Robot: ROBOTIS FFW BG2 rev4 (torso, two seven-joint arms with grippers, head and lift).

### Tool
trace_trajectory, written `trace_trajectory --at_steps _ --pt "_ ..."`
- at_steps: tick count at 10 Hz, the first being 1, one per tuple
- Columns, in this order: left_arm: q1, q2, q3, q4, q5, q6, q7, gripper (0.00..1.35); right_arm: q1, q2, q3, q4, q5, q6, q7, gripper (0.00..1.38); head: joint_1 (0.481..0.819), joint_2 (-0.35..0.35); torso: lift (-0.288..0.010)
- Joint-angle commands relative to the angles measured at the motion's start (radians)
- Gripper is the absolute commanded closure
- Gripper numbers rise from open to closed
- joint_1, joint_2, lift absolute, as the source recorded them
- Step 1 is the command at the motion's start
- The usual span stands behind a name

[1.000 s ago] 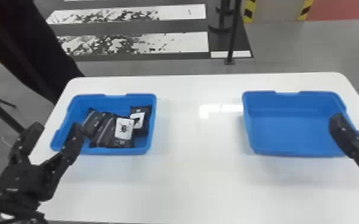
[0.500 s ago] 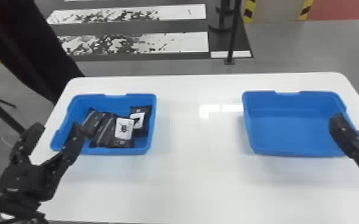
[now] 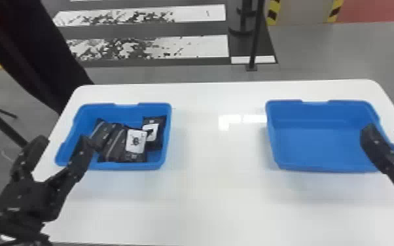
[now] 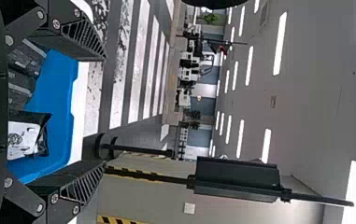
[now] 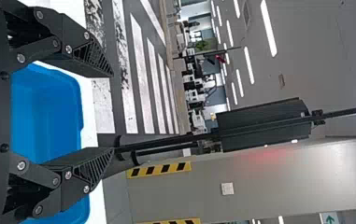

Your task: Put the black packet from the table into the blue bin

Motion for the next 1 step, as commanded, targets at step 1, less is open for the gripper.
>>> trace_trajectory --at_steps 1 --pt "-0.002 0.0 0.0 0.0 -0.003 -0.003 0.0 0.26 0.0 0.001 0.0 0.0 0.0 -0.001 0.0 0.5 0.695 0.085 -0.11"
